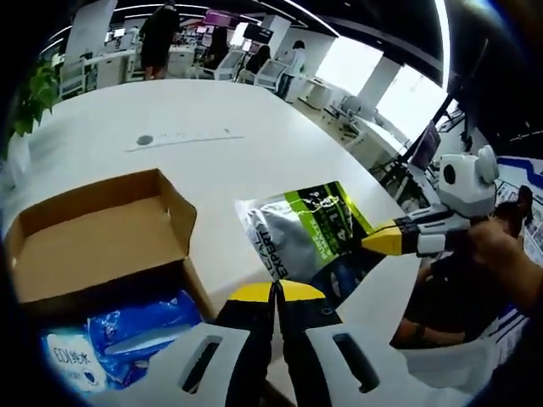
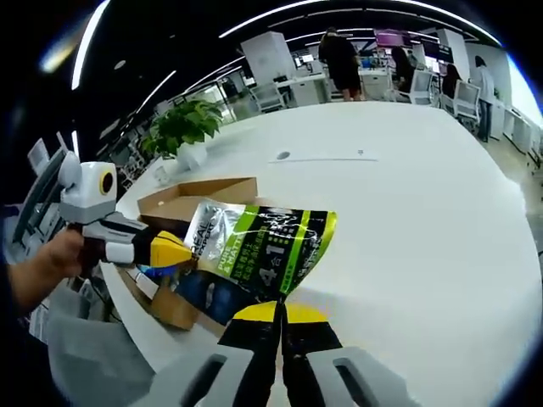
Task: Operate the shoe box by opening the lid, removing the specified soft item, and placing it in the target area until the item is outside and the box remains undamaged.
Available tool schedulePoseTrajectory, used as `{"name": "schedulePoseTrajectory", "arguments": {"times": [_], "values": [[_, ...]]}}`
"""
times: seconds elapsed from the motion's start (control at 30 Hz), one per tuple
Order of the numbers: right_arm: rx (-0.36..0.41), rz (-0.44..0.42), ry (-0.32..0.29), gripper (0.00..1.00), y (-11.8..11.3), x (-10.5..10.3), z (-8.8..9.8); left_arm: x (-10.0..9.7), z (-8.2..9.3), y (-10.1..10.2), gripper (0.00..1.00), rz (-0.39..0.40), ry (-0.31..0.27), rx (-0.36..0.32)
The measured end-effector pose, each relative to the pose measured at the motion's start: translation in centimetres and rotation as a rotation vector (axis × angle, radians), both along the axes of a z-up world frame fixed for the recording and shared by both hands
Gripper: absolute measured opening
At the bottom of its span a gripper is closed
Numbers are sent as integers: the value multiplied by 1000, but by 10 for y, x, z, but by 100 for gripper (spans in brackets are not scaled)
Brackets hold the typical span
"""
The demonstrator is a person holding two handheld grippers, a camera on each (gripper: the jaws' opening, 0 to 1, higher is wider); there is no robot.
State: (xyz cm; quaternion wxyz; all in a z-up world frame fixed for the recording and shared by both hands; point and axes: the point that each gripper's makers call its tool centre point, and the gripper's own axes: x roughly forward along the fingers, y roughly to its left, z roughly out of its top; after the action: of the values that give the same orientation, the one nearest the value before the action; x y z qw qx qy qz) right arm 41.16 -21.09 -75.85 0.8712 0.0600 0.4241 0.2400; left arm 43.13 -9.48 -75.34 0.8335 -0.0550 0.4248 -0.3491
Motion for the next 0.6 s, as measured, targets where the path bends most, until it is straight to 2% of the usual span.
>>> {"name": "schedulePoseTrajectory", "arguments": {"times": [0.37,0.6], "values": [[-30,-1,18,0,-13,15,-17,11,-20,-12,0,-10,14,38],[-40,1,18,0,-16,23,-27,19,-31,-16,0,-29,-34,99]]}}
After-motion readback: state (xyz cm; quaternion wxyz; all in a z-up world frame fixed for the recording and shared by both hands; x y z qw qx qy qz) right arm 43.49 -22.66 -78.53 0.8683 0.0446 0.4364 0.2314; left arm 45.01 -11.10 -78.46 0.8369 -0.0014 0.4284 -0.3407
